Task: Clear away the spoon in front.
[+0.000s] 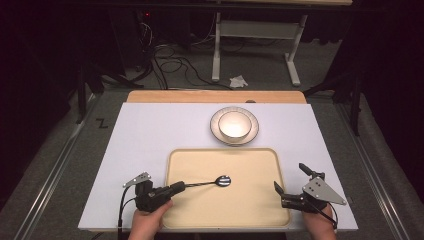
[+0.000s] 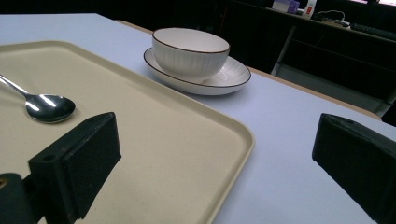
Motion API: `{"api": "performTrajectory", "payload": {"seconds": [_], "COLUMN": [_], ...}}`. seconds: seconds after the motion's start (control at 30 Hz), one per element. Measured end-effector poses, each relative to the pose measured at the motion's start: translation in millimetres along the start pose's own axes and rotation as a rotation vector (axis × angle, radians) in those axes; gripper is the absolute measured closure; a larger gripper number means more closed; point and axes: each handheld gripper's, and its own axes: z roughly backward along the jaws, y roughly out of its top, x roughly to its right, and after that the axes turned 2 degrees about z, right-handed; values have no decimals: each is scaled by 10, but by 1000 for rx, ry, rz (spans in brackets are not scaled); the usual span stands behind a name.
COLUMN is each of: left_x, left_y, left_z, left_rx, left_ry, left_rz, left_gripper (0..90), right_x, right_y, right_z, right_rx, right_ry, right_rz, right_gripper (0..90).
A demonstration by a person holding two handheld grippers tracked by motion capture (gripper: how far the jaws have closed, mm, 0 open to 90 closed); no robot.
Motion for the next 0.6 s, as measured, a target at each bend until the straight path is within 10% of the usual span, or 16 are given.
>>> {"api": "performTrajectory", "payload": {"seconds": [0.6], "left_x": [71], "left_y": [40], "left_z": [32], "left_rx": [25], "left_ry": [91], "left_rz": [-82], "left_gripper": [528], "right_x": [-4], "right_y": [2], "right_z": [-1], "right_rx": [1], "right_ry": [2], "right_rz": [2], "right_gripper": [17]}}
